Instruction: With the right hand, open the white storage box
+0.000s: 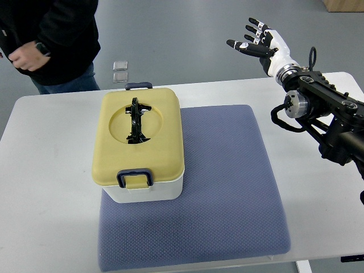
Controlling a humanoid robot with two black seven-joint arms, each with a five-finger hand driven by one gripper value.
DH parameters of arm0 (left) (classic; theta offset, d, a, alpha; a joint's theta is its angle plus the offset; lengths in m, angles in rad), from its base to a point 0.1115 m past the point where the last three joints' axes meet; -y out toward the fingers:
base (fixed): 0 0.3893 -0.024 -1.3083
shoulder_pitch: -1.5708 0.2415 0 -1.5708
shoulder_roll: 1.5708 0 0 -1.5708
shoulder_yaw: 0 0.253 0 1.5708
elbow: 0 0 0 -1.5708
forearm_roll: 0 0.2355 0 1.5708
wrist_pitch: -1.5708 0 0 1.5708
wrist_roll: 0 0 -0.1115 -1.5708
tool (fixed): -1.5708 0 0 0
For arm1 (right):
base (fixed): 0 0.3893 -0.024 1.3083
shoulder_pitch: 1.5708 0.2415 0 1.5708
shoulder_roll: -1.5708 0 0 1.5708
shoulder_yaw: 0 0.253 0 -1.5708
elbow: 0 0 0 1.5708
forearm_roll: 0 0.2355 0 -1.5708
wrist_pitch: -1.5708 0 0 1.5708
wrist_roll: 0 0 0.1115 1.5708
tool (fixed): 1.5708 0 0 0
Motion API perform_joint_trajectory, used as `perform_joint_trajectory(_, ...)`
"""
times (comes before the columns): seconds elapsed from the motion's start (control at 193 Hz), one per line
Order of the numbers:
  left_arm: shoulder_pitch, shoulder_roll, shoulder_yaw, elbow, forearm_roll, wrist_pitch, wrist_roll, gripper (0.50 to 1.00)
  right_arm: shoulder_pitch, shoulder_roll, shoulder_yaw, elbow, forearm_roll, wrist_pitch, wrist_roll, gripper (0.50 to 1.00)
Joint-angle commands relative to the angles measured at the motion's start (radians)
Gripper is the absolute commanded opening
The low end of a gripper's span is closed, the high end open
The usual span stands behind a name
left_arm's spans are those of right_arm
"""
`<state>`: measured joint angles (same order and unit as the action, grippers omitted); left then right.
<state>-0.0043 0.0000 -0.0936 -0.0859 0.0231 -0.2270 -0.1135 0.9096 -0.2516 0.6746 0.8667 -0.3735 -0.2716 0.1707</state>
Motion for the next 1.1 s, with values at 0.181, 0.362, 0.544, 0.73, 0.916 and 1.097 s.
perform_joint_trajectory(0.181, 0.001, 0.0, -0.001, 0.0, 0.0, 0.0, 0.0, 1.0, 0.0, -0.002, -0.001, -0.002, -0.001, -0.001, 0.0, 0.928)
perform_joint_trajectory(0.362, 0.001, 0.0, 0.002, -0.003, 0.0, 0.0, 0.0, 1.0, 0.0, -0.003, 0.0, 0.0, -0.001, -0.001, 0.001, 0.928)
perform_joint_trajectory(0.544, 0.001, 0.0, 0.003, -0.008, 0.001, 0.0, 0.0, 1.0, 0.002, -0.006, 0.0, -0.003, 0.001, 0.0, 0.001, 0.928)
perform_joint_trajectory(0.73, 0.001, 0.0, 0.003, -0.003, 0.0, 0.0, 0.0, 1.0, 0.0, -0.006, 0.0, -0.006, 0.001, 0.002, 0.001, 0.928)
perform_joint_trajectory(0.916, 0.001, 0.0, 0.003, -0.006, 0.0, 0.0, 0.0, 1.0, 0.003, -0.011, 0.0, -0.006, 0.001, 0.003, 0.001, 0.928)
perform_joint_trajectory(1.097, 0.001, 0.0, 0.003, -0.005, 0.0, 0.0, 0.0, 1.0, 0.003, -0.015, 0.0, -0.008, 0.001, 0.005, 0.001, 0.928)
